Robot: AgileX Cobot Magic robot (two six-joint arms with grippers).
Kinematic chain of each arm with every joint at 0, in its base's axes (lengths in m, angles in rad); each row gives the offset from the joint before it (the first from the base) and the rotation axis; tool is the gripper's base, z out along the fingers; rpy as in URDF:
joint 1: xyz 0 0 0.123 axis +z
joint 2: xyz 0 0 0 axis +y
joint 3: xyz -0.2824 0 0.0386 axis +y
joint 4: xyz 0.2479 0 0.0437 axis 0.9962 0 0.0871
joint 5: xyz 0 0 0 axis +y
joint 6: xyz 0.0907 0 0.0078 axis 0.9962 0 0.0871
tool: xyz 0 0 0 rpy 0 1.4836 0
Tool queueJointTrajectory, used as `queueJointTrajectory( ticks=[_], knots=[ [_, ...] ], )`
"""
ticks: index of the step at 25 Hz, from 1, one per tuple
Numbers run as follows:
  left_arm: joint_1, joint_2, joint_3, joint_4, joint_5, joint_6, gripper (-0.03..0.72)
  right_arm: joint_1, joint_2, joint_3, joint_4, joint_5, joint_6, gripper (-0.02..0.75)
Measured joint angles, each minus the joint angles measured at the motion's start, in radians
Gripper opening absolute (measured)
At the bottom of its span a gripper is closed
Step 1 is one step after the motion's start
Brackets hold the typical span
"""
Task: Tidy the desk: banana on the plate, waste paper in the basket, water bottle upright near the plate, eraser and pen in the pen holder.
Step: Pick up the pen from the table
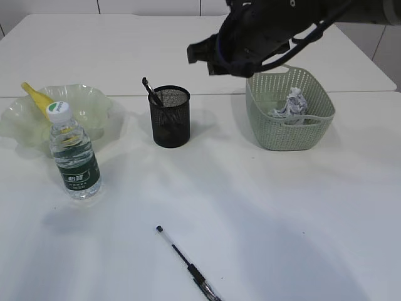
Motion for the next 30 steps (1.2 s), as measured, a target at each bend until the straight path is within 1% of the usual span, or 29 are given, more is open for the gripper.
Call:
queueJointTrajectory(
  ticks=[1,4,5,8,10,14,19,23,26,30],
  knots=[
    [0.0,0.0,0.0,0.0,0.0,0.0,0.454,0.003,0.0,0.0,0.099,0.046,-0.114,0.257],
    [0.0,0.0,0.0,0.0,0.0,0.0,0.454,0.005,0.0,0.0,0.334,0.232,-0.381,0.249],
    [0.0,0.0,0.0,0.0,0.0,0.0,0.454,0.005,0.0,0.0,0.389,0.299,-0.443,0.241],
    [0.0,0.0,0.0,-0.009,0.0,0.015,0.454,0.005,-0.001,0.0,0.469,0.47,-0.524,0.228],
    [0.0,0.0,0.0,-0.036,0.0,0.054,0.454,0.005,-0.009,0.0,0.483,0.558,-0.538,0.228],
    [0.0,0.0,0.0,-0.119,0.0,0.121,0.454,0.005,-0.08,0.051,0.476,0.601,-0.542,0.227],
    [0.0,0.0,0.0,-0.15,0.002,0.142,0.454,0.005,-0.228,0.207,0.358,0.604,-0.507,0.226],
    [0.0,-0.013,0.0,-0.15,0.0,0.159,0.454,-0.006,-0.358,0.367,0.336,0.547,-0.501,0.226],
    [0.0,-0.015,0.0,-0.146,-0.007,0.179,0.454,-0.006,-0.453,0.492,0.336,0.491,-0.488,0.226],
    [0.0,-0.015,-0.011,-0.144,-0.014,0.209,0.454,-0.006,-0.558,0.63,0.336,0.456,-0.456,0.225]
  ],
)
